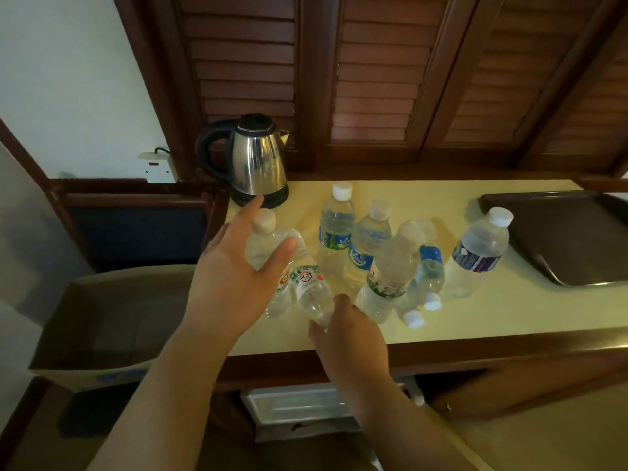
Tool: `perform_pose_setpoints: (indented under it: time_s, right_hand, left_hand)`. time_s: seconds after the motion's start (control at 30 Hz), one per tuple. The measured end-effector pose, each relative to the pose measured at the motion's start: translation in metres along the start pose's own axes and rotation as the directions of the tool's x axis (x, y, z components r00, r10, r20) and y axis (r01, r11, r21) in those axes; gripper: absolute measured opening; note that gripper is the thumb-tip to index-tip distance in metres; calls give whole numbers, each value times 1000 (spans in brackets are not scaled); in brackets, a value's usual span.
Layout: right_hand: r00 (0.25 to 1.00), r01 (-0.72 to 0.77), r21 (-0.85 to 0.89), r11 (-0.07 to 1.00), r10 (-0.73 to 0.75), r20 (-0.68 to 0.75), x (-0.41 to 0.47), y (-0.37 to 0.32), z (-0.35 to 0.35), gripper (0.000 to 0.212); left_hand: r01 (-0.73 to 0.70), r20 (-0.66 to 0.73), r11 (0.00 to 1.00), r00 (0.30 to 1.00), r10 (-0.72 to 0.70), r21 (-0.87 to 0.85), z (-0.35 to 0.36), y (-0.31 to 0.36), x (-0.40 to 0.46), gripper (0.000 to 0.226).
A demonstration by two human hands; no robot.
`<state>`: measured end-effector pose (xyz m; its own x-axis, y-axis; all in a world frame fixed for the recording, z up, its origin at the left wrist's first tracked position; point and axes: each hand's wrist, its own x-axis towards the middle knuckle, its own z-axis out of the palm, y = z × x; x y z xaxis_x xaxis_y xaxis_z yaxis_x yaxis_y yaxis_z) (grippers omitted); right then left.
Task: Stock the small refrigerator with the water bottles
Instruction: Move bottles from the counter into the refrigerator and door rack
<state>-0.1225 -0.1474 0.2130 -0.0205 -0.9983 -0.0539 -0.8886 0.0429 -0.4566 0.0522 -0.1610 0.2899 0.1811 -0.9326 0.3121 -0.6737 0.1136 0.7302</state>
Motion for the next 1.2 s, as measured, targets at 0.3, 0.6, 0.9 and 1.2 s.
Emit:
perform_pose_setpoints:
  time_s: [0.3, 0.6, 0.9, 1.2]
  right_hand:
    - [955, 198, 157, 967, -154, -254, -21, 29, -2, 38]
    - [861, 439, 328, 836, -287, -420, -153, 131, -49, 37]
    - [967, 254, 423, 870, -229, -111, -266, 260, 15, 35]
    - [972, 177, 139, 974, -195, 130, -242, 340, 156, 29]
  left_hand:
    - [-15, -152, 1000, 988, 17, 10, -1, 17, -39, 35]
    - [99, -389, 980, 907, -160, -171, 10, 33, -215, 50]
    - [294, -154, 953, 941, -303, -74, 108, 35, -383, 32]
    - [420, 156, 900, 887, -434, 115, 195, -87, -402, 31]
